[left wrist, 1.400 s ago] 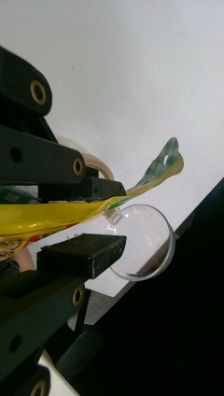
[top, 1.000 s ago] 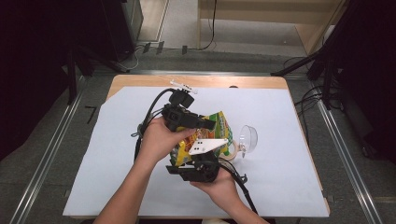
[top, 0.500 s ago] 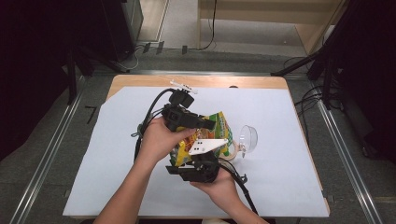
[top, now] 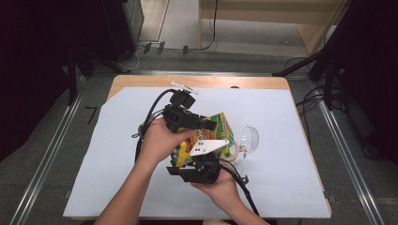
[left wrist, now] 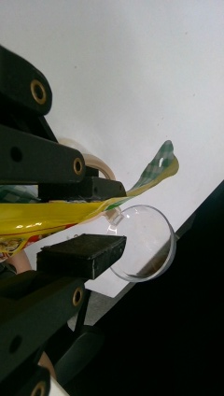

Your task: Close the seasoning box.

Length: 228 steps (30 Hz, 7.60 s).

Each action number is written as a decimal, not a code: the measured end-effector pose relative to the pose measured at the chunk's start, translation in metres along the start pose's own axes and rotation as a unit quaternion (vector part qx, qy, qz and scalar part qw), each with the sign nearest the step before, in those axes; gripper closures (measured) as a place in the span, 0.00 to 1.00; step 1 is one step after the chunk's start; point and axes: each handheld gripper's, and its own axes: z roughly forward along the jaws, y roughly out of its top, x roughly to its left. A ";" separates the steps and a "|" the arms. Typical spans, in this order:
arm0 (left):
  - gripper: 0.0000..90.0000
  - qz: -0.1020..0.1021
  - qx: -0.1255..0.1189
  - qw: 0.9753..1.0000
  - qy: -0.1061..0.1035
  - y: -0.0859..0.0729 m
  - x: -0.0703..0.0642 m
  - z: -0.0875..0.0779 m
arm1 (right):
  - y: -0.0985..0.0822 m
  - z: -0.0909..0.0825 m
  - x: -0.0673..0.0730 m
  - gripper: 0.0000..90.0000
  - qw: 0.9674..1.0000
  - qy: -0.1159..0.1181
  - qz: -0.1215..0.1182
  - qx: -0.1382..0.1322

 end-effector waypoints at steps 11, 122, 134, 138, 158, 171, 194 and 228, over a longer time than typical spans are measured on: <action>0.80 0.000 0.000 1.000 -0.001 0.000 0.000 0.000 | 0.000 -0.001 0.001 0.80 1.000 0.001 0.001 0.000; 0.79 -0.006 -0.008 1.000 0.001 0.005 0.006 -0.005 | 0.007 0.003 0.001 0.80 1.000 0.006 -0.005 -0.003; 0.79 -0.002 -0.013 1.000 0.009 0.005 0.004 -0.009 | 0.010 0.006 0.002 0.79 1.000 0.007 -0.011 -0.004; 0.79 -0.003 -0.014 1.000 0.007 0.005 0.005 -0.008 | 0.009 0.006 0.002 0.80 1.000 0.006 -0.012 -0.002; 0.79 0.005 -0.024 1.000 0.013 0.003 -0.001 -0.008 | 0.007 0.004 0.000 0.82 1.000 -0.004 -0.024 -0.001; 0.79 0.013 -0.022 0.999 0.025 0.001 -0.003 -0.003 | 0.003 0.006 -0.005 0.81 1.000 -0.009 -0.018 -0.002; 0.79 0.008 -0.026 0.999 0.022 0.001 -0.001 -0.005 | 0.005 0.003 -0.002 0.81 1.000 -0.006 -0.021 0.000; 0.79 0.006 -0.023 0.999 0.021 0.001 0.000 -0.005 | 0.005 0.004 -0.002 0.81 1.000 -0.006 -0.022 0.000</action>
